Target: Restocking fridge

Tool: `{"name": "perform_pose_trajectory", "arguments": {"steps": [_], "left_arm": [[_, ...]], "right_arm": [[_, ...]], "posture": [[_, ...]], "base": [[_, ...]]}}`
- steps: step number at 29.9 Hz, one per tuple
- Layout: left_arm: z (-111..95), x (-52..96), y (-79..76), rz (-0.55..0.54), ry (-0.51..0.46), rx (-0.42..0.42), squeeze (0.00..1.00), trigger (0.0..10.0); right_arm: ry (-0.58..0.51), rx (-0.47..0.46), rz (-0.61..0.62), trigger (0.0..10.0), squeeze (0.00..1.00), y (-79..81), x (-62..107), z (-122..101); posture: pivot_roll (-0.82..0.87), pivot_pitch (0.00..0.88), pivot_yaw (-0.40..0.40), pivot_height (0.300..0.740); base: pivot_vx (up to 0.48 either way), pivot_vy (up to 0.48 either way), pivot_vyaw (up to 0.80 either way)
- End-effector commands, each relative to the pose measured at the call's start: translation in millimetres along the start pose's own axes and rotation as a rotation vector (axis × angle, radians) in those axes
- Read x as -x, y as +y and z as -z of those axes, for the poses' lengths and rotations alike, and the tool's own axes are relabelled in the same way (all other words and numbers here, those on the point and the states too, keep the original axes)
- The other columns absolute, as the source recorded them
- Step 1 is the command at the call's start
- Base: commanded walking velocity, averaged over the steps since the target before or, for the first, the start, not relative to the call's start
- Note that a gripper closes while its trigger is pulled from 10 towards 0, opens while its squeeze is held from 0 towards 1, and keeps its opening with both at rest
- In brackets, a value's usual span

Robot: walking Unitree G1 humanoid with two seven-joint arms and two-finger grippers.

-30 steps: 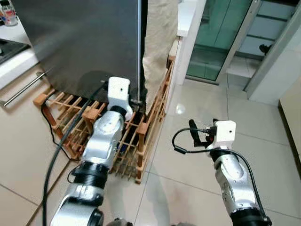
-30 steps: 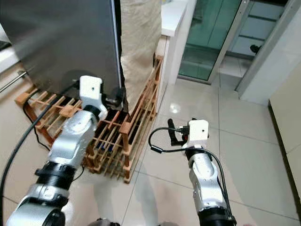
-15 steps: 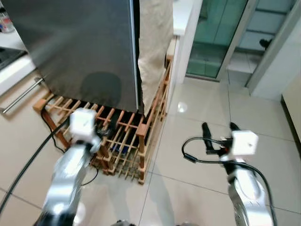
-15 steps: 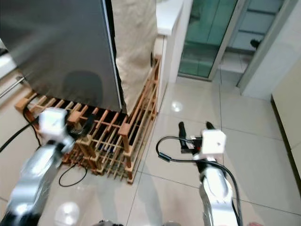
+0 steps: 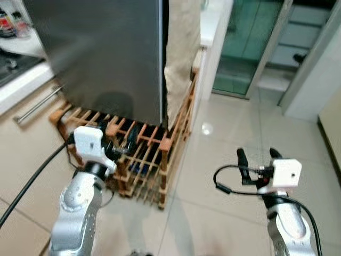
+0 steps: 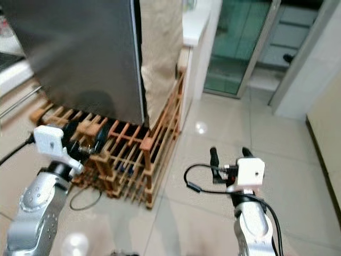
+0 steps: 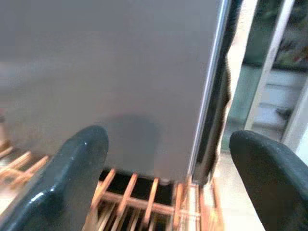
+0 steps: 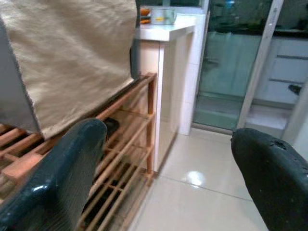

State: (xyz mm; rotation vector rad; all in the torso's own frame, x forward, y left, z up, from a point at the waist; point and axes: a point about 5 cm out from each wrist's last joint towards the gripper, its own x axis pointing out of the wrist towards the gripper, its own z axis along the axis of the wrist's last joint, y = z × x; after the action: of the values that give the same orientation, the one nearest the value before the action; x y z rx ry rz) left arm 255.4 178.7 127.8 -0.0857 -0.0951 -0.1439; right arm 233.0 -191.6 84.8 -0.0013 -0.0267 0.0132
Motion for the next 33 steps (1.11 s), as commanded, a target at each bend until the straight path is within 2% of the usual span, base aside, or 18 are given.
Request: {"name": "perform_pose_trajectory", "arguments": {"steps": [1, 5, 13, 16, 20, 22, 24, 27, 28, 29, 33], "left_arm": [[-8, -8.8, -6.3, 0.021, -0.027, 0.003, 0.0, 10.0], [-15, -16.2, -17.4, 0.048, -0.046, -0.013, 0.0, 10.0], [-21, -20.1, -23.6, 0.072, -0.074, -0.012, 0.0, 10.0], [-28, -21.1, -29.7, 0.114, -0.098, -0.02, 0.0, 10.0], [-29, -25.3, -26.0, 0.1, -0.1, -0.038, 0.0, 10.0], [-30, -38.2, -24.0, 0.072, -0.087, -0.068, 0.0, 10.0], [-30, -43.5, -23.9, 0.064, -0.082, -0.07, 0.0, 10.0], [-28, -63.9, -20.4, -0.016, -0.05, -0.08, 0.0, 10.0], [-28, -63.9, -20.4, -0.016, -0.05, -0.08, 0.0, 10.0], [-28, -71.8, -21.5, -0.027, -0.038, -0.066, 0.0, 10.0], [-28, -82.9, -22.7, -0.037, -0.027, -0.053, 0.0, 10.0]], "right_arm": [[0.016, -0.017, 0.016, 10.0, 0.0, -0.9, 0.9, 3], [0.022, -0.014, -0.026, 10.0, 0.0, 6.7, -3.1, 8], [0.021, -0.007, -0.053, 10.0, 0.0, 9.2, -8.1, 7], [0.026, -0.004, -0.063, 10.0, 0.0, 9.7, -9.9, 9], [0.028, -0.007, -0.066, 10.0, 0.0, 10.7, -11.7, 10], [0.03, -0.014, -0.08, 10.0, 0.0, 14.6, -13.2, 11], [0.03, -0.016, -0.085, 10.0, 0.0, 16.3, -14.0, 11], [0.028, -0.019, -0.103, 10.0, 0.0, 22.0, -16.6, 12], [0.028, -0.019, -0.103, 10.0, 0.0, 22.0, -16.6, 12], [0.025, -0.021, -0.109, 10.0, 0.0, 24.0, -17.7, 11], [0.02, -0.022, -0.119, 10.0, 0.0, 26.9, -19.4, 11]], "posture": [[-0.15, 0.0, 0.025, 0.74], [-0.15, 0.0, 0.019, 0.74], [-0.15, 0.0, 0.018, 0.74], [-0.15, 0.0, 0.019, 0.74], [-0.14, 0.0, 0.021, 0.74], [-0.13, 0.0, 0.02, 0.74], [-0.13, 0.0, 0.021, 0.74], [-0.13, 0.0, 0.019, 0.74], [-0.13, 0.0, 0.019, 0.74], [-0.13, 0.0, 0.021, 0.74], [-0.14, 0.0, 0.025, 0.74]], "base": [[0.382, -0.285, 0.0], [0.381, -0.288, 0.0], [0.382, -0.288, 0.0], [0.0, 0.0, 0.0], [0.0, 0.0, 0.0], [0.0, 0.0, 0.0], [0.0, 0.0, 0.0], [0.0, 0.0, 0.0], [0.0, 0.0, 0.0], [0.0, 0.0, 0.0], [0.0, 0.0, 0.0]]}}
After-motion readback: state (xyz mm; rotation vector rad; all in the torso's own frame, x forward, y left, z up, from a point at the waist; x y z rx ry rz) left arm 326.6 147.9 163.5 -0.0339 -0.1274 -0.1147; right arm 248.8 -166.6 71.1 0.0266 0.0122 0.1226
